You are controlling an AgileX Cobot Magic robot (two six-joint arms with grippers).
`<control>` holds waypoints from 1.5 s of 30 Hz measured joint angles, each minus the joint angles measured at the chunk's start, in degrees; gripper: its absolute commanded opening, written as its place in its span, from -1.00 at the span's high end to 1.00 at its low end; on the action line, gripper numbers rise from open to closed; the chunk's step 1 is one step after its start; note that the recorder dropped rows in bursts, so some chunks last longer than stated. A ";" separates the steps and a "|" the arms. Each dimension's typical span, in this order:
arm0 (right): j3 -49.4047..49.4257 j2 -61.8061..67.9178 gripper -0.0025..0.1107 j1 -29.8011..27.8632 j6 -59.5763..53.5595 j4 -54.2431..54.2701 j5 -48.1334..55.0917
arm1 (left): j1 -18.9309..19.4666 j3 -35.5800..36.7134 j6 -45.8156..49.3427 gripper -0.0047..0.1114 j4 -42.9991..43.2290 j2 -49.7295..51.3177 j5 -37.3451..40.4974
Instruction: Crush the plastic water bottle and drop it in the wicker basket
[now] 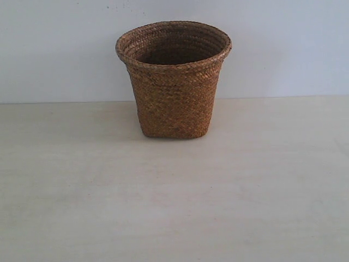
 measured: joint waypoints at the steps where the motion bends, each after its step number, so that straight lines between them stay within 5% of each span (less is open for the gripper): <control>1: 0.00 0.00 0.96 0.00 0.00 0.00 0.00 | 0.00 0.00 0.00 0.85 0.00 0.00 0.00; 45: 0.00 0.00 0.96 0.00 0.00 0.89 0.38 | 0.00 0.00 0.00 0.85 0.00 0.00 0.00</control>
